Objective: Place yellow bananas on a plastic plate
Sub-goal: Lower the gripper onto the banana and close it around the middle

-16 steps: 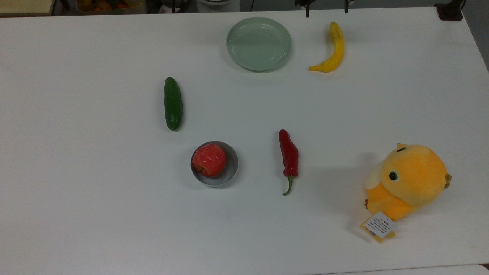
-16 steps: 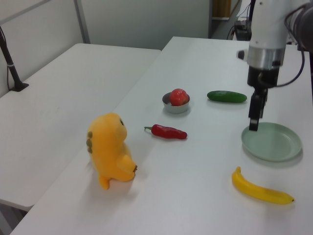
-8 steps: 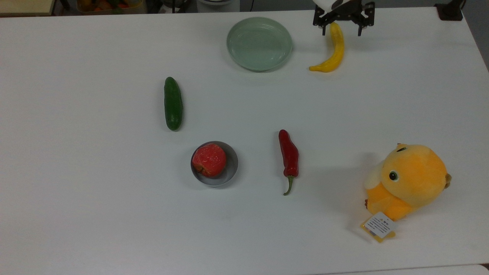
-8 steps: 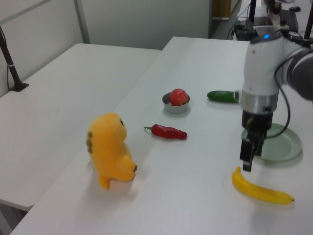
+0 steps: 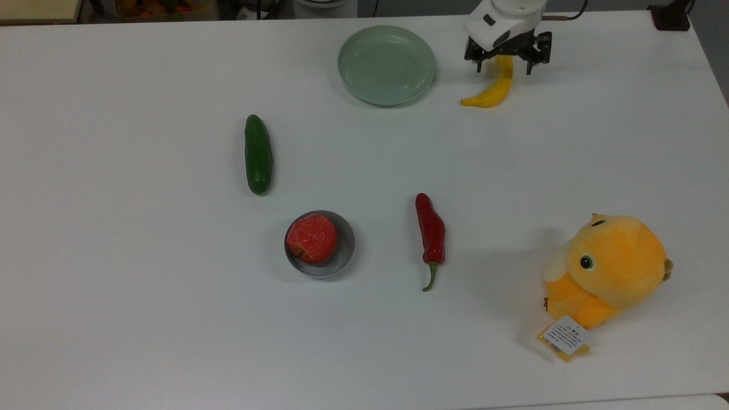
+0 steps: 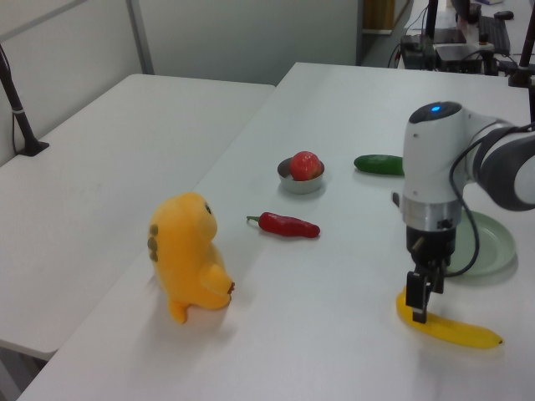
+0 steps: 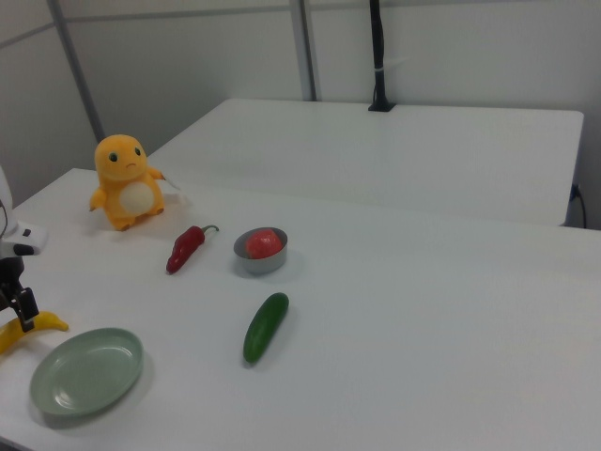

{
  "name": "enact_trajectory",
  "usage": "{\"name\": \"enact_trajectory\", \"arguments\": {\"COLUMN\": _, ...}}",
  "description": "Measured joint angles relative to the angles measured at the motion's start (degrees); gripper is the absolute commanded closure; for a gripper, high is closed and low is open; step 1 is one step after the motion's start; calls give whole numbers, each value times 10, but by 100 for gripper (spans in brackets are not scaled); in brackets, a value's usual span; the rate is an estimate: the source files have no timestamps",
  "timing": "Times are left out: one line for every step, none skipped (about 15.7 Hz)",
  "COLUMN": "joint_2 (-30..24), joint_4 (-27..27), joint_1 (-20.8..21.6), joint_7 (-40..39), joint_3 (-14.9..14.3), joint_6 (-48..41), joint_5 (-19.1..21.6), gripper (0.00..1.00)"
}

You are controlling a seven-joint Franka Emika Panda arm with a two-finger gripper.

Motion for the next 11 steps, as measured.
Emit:
{"name": "enact_trajectory", "arguments": {"joint_2": 11, "joint_4": 6, "joint_1": 0, "joint_7": 0, "joint_3": 0, "joint_6": 2, "joint_5": -3, "gripper": 0}}
{"name": "enact_trajectory", "arguments": {"joint_2": 21, "joint_4": 12, "joint_1": 0, "joint_7": 0, "joint_3": 0, "joint_6": 3, "joint_5": -8, "gripper": 1}}
{"name": "enact_trajectory", "arguments": {"joint_2": 28, "joint_4": 17, "joint_1": 0, "joint_7": 0, "joint_3": 0, "joint_6": 3, "joint_5": -13, "gripper": 11}}
{"name": "enact_trajectory", "arguments": {"joint_2": 33, "joint_4": 20, "joint_1": 0, "joint_7": 0, "joint_3": 0, "joint_6": 3, "joint_5": -15, "gripper": 17}}
{"name": "enact_trajectory", "arguments": {"joint_2": 36, "joint_4": 22, "joint_1": 0, "joint_7": 0, "joint_3": 0, "joint_6": 3, "joint_5": -15, "gripper": 18}}
{"name": "enact_trajectory", "arguments": {"joint_2": 38, "joint_4": 23, "joint_1": 0, "joint_7": 0, "joint_3": 0, "joint_6": 3, "joint_5": -18, "gripper": 20}}
{"name": "enact_trajectory", "arguments": {"joint_2": 40, "joint_4": 23, "joint_1": 0, "joint_7": 0, "joint_3": 1, "joint_6": 3, "joint_5": -22, "gripper": 23}}
{"name": "enact_trajectory", "arguments": {"joint_2": 41, "joint_4": 23, "joint_1": 0, "joint_7": 0, "joint_3": 3, "joint_6": 3, "joint_5": -25, "gripper": 26}}
{"name": "enact_trajectory", "arguments": {"joint_2": 42, "joint_4": 24, "joint_1": 0, "joint_7": 0, "joint_3": 6, "joint_6": 3, "joint_5": -29, "gripper": 41}}
{"name": "enact_trajectory", "arguments": {"joint_2": 44, "joint_4": 24, "joint_1": 1, "joint_7": 0, "joint_3": 9, "joint_6": 3, "joint_5": -34, "gripper": 56}}
{"name": "enact_trajectory", "arguments": {"joint_2": 45, "joint_4": 24, "joint_1": 1, "joint_7": 0, "joint_3": 11, "joint_6": 3, "joint_5": -39, "gripper": 65}}
